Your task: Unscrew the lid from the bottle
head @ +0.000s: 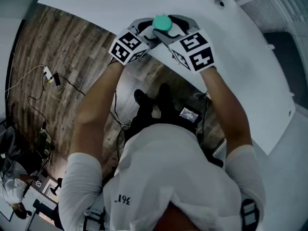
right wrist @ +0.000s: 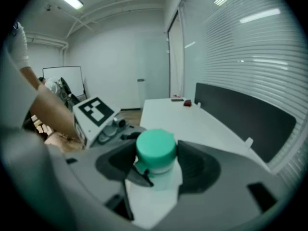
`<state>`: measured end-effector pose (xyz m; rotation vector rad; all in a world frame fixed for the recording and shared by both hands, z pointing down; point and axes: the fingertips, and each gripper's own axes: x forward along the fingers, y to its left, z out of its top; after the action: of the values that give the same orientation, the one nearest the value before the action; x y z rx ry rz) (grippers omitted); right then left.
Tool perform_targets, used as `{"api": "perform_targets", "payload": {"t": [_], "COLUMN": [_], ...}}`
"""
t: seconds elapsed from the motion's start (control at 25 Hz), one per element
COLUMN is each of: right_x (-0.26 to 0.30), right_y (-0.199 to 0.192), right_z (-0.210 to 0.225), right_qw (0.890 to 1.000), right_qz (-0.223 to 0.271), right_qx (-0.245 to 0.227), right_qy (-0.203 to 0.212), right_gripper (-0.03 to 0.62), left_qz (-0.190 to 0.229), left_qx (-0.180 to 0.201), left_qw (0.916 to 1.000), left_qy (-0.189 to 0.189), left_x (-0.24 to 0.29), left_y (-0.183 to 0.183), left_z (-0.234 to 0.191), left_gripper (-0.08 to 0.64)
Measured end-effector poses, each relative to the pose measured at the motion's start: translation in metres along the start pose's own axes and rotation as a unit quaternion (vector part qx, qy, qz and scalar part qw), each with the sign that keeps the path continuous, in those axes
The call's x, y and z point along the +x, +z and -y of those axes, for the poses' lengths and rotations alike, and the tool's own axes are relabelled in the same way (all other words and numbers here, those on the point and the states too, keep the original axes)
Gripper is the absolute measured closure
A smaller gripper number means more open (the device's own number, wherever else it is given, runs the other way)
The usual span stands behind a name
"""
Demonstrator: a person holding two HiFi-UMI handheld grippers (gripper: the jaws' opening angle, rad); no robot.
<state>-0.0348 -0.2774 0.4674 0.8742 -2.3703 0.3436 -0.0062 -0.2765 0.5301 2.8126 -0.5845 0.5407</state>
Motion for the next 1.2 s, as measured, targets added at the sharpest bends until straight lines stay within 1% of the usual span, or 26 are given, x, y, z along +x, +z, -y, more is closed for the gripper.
{"api": "perform_targets", "payload": {"t": [0.08,0.12,0.2,0.28,0.36,0.48,0.6,0.68,0.76,0.84,1.04,1.2], "right_x": [0.001,0.001,0.002,0.001,0.000,-0.001,0.001,0.002,0.002,0.002,0.002,0.004], "right_y": [-0.001,-0.001,-0.001,-0.002,-0.002,-0.001,-0.001,-0.002,-0.002,-0.001,-0.002,-0.002], "right_z": [0.000,0.000,0.000,0.000,0.000,-0.002,-0.001,0.002,0.002,0.000,-0.004,-0.007], "right_qw": [1.000,1.000,1.000,1.000,1.000,0.999,0.996,0.994,0.994,0.995,0.998,1.000], "right_qz": [-0.007,-0.007,-0.003,0.002,0.007,0.017,0.027,0.031,0.034,0.035,0.027,0.014], "right_qx": [-0.008,-0.008,-0.003,0.004,0.013,0.029,0.046,0.055,0.056,0.051,0.036,0.003], "right_qy": [0.007,0.006,-0.002,-0.011,-0.021,-0.040,-0.068,-0.086,-0.090,-0.081,-0.051,-0.012], "right_gripper": [0.310,0.310,0.310,0.310,0.310,0.310,0.310,0.310,0.310,0.310,0.310,0.310], "left_qz": [-0.005,-0.005,0.005,0.020,0.028,0.036,0.041,0.039,0.038,0.037,0.027,0.015], "left_qx": [0.006,0.006,-0.001,-0.011,-0.021,-0.041,-0.067,-0.077,-0.078,-0.072,-0.049,-0.028], "left_qw": [0.9999,1.0000,0.9996,0.9974,0.9933,0.9854,0.9776,0.9750,0.9752,0.9784,0.9889,0.9959], "left_qy": [-0.009,-0.003,0.027,0.069,0.110,0.161,0.195,0.205,0.203,0.190,0.137,0.085], "left_x": [0.000,0.000,-0.002,-0.005,-0.007,-0.005,-0.003,-0.001,-0.001,-0.002,-0.003,-0.004], "left_y": [0.000,0.000,0.001,-0.001,-0.005,-0.009,-0.008,-0.007,-0.007,-0.008,-0.009,-0.009], "left_z": [0.001,0.000,0.000,-0.002,-0.002,-0.002,-0.009,-0.012,-0.012,-0.010,-0.007,-0.004], "left_gripper": [0.241,0.241,0.241,0.241,0.241,0.241,0.241,0.241,0.241,0.241,0.241,0.241]}}
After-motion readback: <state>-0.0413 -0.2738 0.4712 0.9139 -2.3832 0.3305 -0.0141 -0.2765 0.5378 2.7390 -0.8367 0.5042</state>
